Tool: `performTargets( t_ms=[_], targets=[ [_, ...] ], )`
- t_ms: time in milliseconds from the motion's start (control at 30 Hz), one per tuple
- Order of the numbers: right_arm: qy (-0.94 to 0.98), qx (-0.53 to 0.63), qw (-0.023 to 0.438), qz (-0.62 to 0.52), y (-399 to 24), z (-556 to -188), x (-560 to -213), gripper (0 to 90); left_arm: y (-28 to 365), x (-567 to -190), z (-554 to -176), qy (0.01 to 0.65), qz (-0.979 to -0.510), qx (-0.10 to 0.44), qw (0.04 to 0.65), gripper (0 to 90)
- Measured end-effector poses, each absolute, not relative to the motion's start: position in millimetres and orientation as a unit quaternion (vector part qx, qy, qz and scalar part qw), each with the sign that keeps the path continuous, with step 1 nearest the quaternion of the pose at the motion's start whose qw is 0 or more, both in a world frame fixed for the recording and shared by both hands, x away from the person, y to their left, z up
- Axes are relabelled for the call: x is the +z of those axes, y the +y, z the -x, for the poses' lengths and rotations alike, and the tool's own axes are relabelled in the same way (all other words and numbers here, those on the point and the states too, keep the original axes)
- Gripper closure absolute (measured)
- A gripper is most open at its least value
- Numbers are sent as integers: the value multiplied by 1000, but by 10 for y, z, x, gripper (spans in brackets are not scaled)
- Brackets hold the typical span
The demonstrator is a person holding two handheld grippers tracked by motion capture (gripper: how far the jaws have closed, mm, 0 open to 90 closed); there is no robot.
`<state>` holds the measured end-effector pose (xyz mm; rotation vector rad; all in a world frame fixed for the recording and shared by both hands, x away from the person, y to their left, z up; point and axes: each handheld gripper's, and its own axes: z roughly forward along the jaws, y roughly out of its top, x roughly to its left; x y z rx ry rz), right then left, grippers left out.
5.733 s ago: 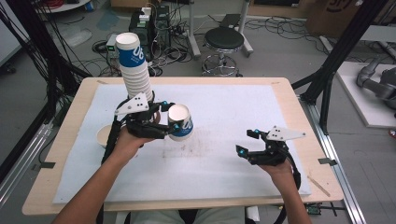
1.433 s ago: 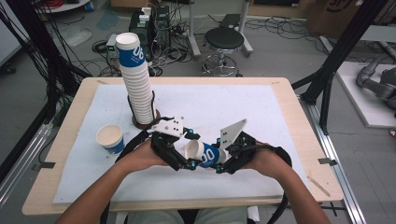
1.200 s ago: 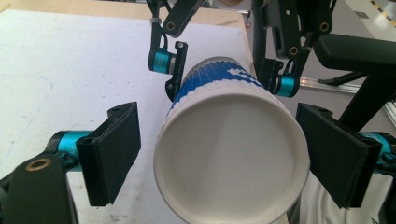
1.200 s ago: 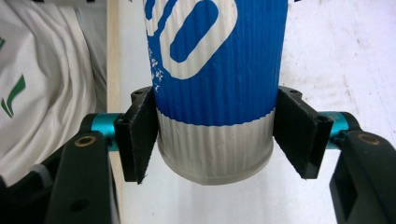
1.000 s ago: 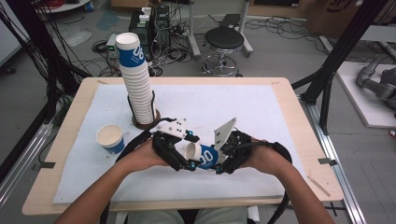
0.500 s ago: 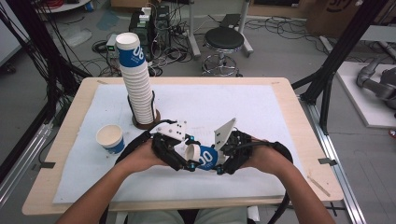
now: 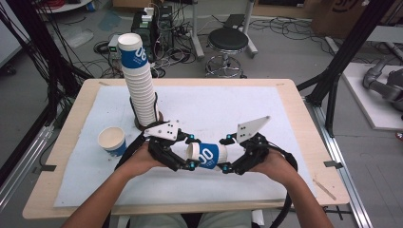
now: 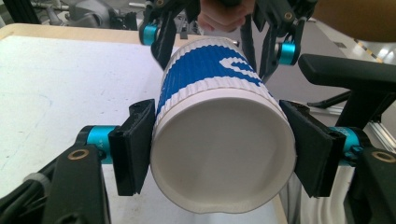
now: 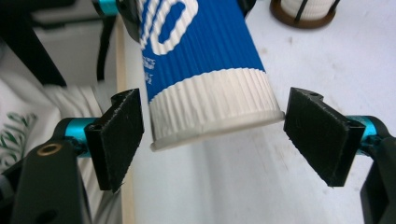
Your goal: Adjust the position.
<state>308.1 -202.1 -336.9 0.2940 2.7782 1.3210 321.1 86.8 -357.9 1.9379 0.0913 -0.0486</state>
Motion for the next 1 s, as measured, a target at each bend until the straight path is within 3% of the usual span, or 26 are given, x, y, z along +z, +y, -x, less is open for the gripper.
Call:
performTargets(
  t_ms=[433,1000],
  targets=[
    [827,545,29,-132,-2339,-2995,-3605,206,963,-3698,-3195,43,-783,-25,619,305],
    [783,606,-19,-136,-2315,-2920,-3833,195,923,-3752,-3128,28,-749,-40,661,305]
  ],
)
